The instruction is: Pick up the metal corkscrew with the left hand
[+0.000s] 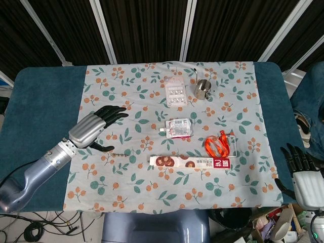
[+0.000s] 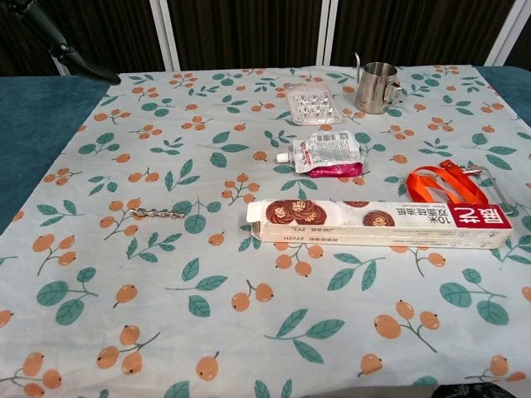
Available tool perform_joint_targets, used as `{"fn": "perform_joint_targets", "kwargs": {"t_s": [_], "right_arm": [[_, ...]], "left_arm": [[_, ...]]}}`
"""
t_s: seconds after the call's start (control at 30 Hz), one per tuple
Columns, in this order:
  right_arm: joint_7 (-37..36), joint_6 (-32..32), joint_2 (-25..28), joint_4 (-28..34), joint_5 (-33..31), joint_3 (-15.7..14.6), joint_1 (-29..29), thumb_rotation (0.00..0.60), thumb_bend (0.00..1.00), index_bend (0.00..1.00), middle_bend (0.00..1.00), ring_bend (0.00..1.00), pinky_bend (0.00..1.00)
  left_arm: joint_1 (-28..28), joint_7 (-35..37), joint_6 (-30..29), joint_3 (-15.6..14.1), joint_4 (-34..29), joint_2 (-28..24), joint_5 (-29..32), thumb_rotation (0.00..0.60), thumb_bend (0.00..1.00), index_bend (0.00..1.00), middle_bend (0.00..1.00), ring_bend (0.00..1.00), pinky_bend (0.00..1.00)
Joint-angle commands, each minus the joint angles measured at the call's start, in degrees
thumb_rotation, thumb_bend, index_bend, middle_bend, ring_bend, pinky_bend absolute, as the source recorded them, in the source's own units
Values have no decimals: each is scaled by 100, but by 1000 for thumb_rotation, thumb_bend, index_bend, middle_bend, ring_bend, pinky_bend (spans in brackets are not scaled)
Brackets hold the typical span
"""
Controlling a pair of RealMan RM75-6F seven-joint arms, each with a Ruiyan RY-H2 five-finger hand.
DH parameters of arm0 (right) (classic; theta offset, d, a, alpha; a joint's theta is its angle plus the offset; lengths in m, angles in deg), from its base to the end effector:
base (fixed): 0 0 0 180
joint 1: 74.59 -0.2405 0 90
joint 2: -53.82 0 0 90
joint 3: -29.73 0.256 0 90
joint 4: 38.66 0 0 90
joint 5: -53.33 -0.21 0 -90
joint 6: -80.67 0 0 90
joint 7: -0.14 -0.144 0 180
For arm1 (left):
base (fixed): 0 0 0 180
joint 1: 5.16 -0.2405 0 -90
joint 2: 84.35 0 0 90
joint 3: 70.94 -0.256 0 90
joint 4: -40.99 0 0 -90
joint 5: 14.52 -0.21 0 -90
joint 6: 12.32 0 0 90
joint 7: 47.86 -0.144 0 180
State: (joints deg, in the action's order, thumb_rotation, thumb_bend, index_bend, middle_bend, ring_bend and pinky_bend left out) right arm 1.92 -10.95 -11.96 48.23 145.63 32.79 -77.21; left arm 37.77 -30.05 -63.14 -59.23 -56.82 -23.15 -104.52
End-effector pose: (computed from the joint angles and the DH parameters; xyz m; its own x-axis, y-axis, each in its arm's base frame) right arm -0.3122 -0.1691 0.1672 0.4798 0.1046 0.8711 -0.8697 -0.0745 0.4879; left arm -0.1173 0.3411 0.1081 0.3283 0.3078 0.8930 0.8027 -0.5893 -0.0920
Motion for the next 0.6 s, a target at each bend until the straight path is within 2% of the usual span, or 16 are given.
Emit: {"fn": "perform_joint_targets", "kwargs": {"t_s": [0.03, 0.2, 0.37, 0.6], "right_arm": [[-4, -3, 2, 1, -4, 2, 2, 600, 148, 10, 12, 40, 136], [-18, -3, 9, 0, -1, -2, 4, 600, 148, 10, 12, 40, 136], [-14, -19, 9, 1, 19, -6, 7, 600, 148, 10, 13, 40, 136], [15, 6, 5, 17, 9, -1, -6, 600, 148, 10, 13, 40, 136]], "left_arm": [[44, -53, 3, -31, -67, 15, 37, 600, 168, 103, 51, 0, 73], [75, -25, -18, -60, -76, 37, 127, 600, 168, 103, 51, 0, 73], [62, 346, -62, -75, -190, -16, 225, 600, 168, 103, 51, 0, 73], [128, 360, -17, -138, -136, -83, 224, 600, 168, 100, 51, 0, 73]]}}
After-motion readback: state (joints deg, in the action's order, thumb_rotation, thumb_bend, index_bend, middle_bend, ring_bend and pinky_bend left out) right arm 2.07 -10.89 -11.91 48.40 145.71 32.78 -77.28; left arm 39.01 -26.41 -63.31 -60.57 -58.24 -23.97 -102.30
